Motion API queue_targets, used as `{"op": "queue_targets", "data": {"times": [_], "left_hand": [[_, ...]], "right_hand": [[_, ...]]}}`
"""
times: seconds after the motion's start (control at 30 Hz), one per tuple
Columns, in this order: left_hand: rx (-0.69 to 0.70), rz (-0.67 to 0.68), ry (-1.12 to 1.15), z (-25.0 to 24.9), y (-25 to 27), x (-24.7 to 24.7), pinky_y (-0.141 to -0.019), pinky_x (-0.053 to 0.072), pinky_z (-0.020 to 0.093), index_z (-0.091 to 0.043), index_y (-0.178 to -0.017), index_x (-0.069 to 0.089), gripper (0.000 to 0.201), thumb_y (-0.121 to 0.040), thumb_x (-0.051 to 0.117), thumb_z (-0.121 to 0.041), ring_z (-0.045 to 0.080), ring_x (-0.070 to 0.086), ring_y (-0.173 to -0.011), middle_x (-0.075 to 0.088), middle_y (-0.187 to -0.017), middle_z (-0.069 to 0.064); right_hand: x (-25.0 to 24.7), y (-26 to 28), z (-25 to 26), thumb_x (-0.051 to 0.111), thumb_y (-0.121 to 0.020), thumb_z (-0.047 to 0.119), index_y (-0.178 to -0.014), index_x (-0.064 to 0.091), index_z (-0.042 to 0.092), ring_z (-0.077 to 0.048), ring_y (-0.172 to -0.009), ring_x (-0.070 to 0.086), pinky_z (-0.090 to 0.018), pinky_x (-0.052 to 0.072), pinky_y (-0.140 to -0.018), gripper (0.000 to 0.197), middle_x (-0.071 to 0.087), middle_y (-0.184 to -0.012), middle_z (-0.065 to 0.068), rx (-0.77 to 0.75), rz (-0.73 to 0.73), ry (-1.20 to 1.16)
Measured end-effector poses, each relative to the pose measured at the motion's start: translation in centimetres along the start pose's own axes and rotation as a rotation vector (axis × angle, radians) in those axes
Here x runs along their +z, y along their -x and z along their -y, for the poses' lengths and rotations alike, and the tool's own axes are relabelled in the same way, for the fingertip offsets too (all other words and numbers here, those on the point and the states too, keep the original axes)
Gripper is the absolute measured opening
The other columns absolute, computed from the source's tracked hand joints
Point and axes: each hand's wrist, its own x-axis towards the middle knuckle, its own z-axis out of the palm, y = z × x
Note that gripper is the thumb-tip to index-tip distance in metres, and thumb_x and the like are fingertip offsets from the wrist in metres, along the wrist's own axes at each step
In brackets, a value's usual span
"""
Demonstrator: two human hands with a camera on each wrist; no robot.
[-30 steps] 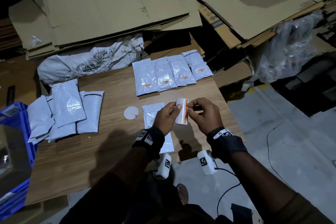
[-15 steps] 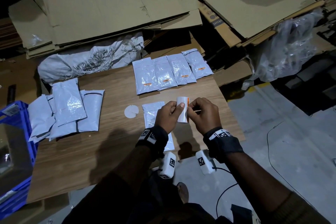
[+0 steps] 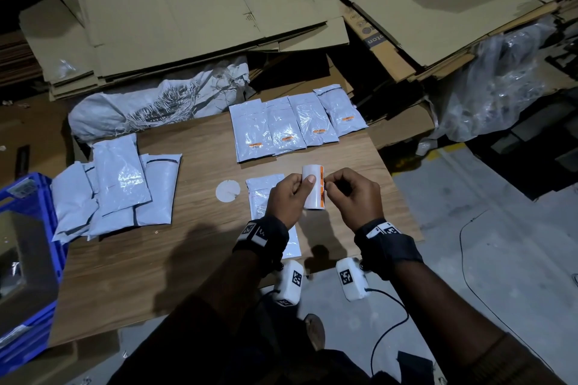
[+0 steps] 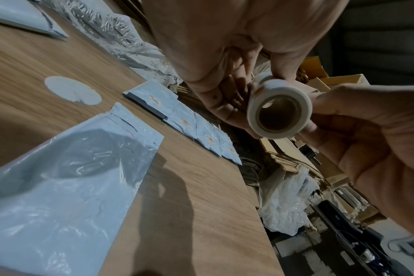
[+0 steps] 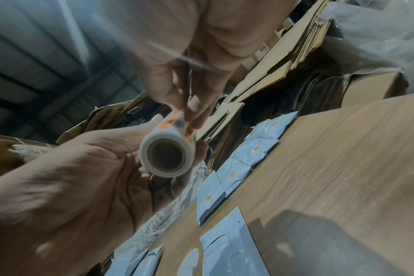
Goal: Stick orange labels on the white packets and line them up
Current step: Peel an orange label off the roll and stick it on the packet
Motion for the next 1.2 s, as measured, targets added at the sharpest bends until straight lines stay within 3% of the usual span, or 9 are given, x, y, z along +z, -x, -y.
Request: {"op": "queue_targets", "data": {"times": [0.1, 0.2, 0.33, 0.47, 0.63, 0.73, 0.93, 1.1, 1.2], "left_hand": [[0.015, 0.008, 0.008, -0.2, 0.0, -0.4, -0.085, 0.055, 0.049, -0.009, -0.097, 0.068, 0.04, -0.097, 0.06, -0.048, 0.028, 0.071, -0.09, 0.076, -0.094, 0.009], [0.03, 0.005, -0.004, -0.1, 0.1, -0.4, -0.084, 0.055, 0.05, -0.008, -0.097, 0.067, 0.046, -0.094, 0.059, -0.054, 0.032, 0.07, -0.09, 0.074, -0.094, 0.014], [0.029, 0.01, 0.001, -0.3, 0.3, -0.5, -0.086, 0.056, 0.048, -0.011, -0.1, 0.068, 0.044, -0.093, 0.059, -0.053, 0.026, 0.072, -0.09, 0.076, -0.095, 0.008], [0.03, 0.012, 0.042, -0.6, 0.6, -0.6, -0.086, 0.057, 0.047, -0.009, -0.102, 0.068, 0.037, -0.099, 0.06, -0.045, 0.024, 0.072, -0.09, 0.076, -0.096, 0.007], [0.044, 0.004, 0.096, -0.7, 0.7, -0.5, -0.086, 0.055, 0.051, -0.009, -0.1, 0.067, 0.058, -0.086, 0.057, -0.065, 0.031, 0.071, -0.091, 0.075, -0.095, 0.012], [0.044, 0.01, 0.097, -0.8, 0.8, -0.4, -0.086, 0.054, 0.054, -0.009, -0.098, 0.066, 0.06, -0.085, 0.057, -0.067, 0.033, 0.07, -0.092, 0.074, -0.094, 0.014], [0.016, 0.054, 0.172, -0.3, 0.9, 0.0, -0.091, 0.054, 0.059, -0.008, -0.103, 0.066, 0.054, -0.087, 0.062, -0.059, 0.034, 0.072, -0.095, 0.075, -0.099, 0.014], [-0.003, 0.111, 0.226, -0.3, 0.7, 0.6, -0.093, 0.054, 0.054, -0.007, -0.114, 0.065, 0.04, -0.094, 0.06, -0.041, 0.024, 0.071, -0.094, 0.074, -0.106, 0.014], [-0.007, 0.15, 0.245, -0.2, 0.5, 1.0, -0.093, 0.055, 0.048, -0.006, -0.119, 0.063, 0.041, -0.095, 0.059, -0.04, 0.028, 0.07, -0.099, 0.073, -0.111, 0.017]], "right_hand": [[0.0, 0.0, -0.1, 0.08, -0.084, 0.014, -0.086, 0.075, 0.015, -0.012, -0.075, 0.069, -0.026, 0.055, -0.07, 0.005, 0.073, -0.08, 0.006, -0.021, 0.029, -0.009], [0.1, -0.1, -0.1, 0.081, -0.084, 0.015, -0.083, 0.074, 0.015, -0.008, -0.073, 0.066, -0.021, 0.051, -0.068, 0.007, 0.07, -0.078, 0.005, -0.077, 0.022, 0.047], [0.2, -0.2, 0.2, 0.076, -0.085, 0.01, -0.076, 0.071, 0.012, -0.008, -0.07, 0.06, -0.016, 0.044, -0.063, 0.011, 0.066, -0.074, 0.001, -0.12, 0.004, 0.081], [0.3, -0.4, 0.7, 0.072, -0.086, 0.016, -0.075, 0.069, 0.013, -0.012, -0.068, 0.059, -0.023, 0.046, -0.062, 0.012, 0.065, -0.073, 0.002, -0.148, -0.009, 0.116], [0.2, 0.2, 0.9, 0.073, -0.09, 0.009, -0.088, 0.074, 0.008, -0.013, -0.077, 0.067, -0.02, 0.058, -0.067, 0.002, 0.068, -0.086, -0.002, -0.201, 0.017, 0.086], [0.3, 0.3, 1.0, 0.071, -0.089, 0.007, -0.086, 0.071, 0.01, -0.014, -0.075, 0.063, -0.024, 0.058, -0.061, 0.004, 0.064, -0.085, -0.001, -0.241, 0.004, 0.149], [-0.2, -0.1, 0.8, 0.07, -0.084, 0.01, -0.077, 0.064, 0.014, -0.013, -0.072, 0.061, -0.038, 0.058, -0.061, 0.01, 0.062, -0.079, 0.004, -0.193, 0.003, 0.188], [-1.5, -0.4, 0.4, 0.071, -0.086, 0.013, -0.079, 0.062, 0.015, -0.011, -0.073, 0.066, -0.036, 0.056, -0.066, 0.011, 0.068, -0.074, 0.005, -0.105, 0.005, 0.165], [-2.4, -0.7, 0.1, 0.069, -0.087, 0.015, -0.081, 0.063, 0.015, -0.009, -0.073, 0.067, -0.035, 0.056, -0.068, 0.008, 0.071, -0.076, 0.005, -0.093, -0.016, 0.16]]}}
